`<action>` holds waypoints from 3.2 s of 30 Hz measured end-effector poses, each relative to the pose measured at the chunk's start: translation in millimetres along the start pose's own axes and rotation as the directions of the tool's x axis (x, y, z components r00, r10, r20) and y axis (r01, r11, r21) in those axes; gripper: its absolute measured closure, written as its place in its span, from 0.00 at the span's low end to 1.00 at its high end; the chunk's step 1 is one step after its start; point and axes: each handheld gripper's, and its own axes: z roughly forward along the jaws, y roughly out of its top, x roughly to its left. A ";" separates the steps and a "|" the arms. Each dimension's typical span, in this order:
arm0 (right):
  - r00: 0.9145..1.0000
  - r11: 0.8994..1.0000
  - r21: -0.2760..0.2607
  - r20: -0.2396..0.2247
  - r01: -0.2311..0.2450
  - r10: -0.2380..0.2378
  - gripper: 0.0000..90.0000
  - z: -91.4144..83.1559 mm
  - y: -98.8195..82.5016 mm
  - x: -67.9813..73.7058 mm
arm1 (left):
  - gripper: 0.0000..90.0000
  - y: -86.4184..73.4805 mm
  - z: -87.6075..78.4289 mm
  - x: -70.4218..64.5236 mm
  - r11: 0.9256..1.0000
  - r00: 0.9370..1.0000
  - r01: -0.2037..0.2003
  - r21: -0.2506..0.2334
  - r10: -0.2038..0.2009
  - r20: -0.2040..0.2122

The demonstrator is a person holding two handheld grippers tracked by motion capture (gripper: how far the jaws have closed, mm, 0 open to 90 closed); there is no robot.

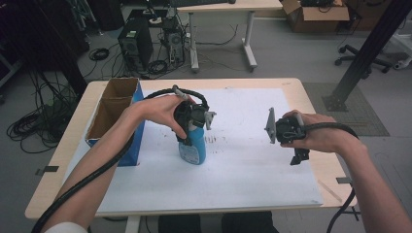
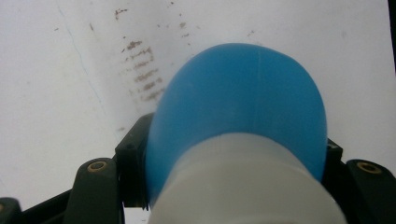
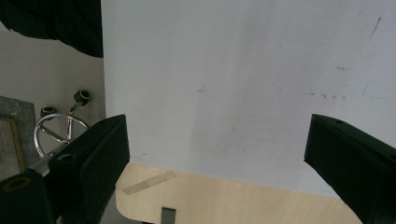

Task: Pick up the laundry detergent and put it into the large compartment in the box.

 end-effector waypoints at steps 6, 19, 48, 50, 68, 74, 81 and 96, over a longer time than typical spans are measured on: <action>1.000 1.000 0.001 -0.001 0.003 -0.003 0.07 -0.6 2.1 0.4 | 0.40 1.4 -0.2 0.3 1.000 1.000 0.025 0.003 -0.025 0.002; 1.000 1.000 -0.004 0.005 0.012 -0.012 0.07 -0.2 0.2 2.8 | 0.41 7.3 -19.2 6.3 0.998 0.998 0.059 0.011 -0.059 0.004; 0.998 0.998 -0.034 0.038 0.047 -0.045 0.07 -8.1 3.9 2.6 | 0.42 -58.0 -164.5 26.4 0.611 0.610 0.791 0.035 -0.785 -0.109; 0.998 0.998 -0.033 0.037 0.049 -0.048 0.07 -7.3 4.6 2.0 | 0.42 -61.9 -166.4 25.6 0.588 0.587 0.809 0.029 -0.802 -0.116; 0.997 0.997 -0.035 0.042 0.067 -0.065 0.07 -7.2 9.8 0.3 | 0.42 -155.9 -188.6 -2.7 0.045 0.029 0.992 -0.118 -0.991 -0.134; 0.997 0.998 -0.029 0.041 0.059 -0.058 0.07 -7.1 10.4 1.0 | 0.42 -175.0 -189.3 -12.9 -0.025 -0.047 0.989 -0.147 -0.988 -0.146; 0.996 0.997 -0.032 0.046 0.072 -0.070 0.07 -5.7 13.5 1.0 | 0.42 -192.7 -182.0 -23.9 -0.096 -0.122 0.982 -0.160 -0.980 -0.160; 0.996 0.997 -0.030 0.044 0.073 -0.072 0.07 -4.1 15.7 2.0 | 0.42 -207.0 -145.6 -27.3 -0.168 -0.191 0.974 -0.149 -0.969 -0.155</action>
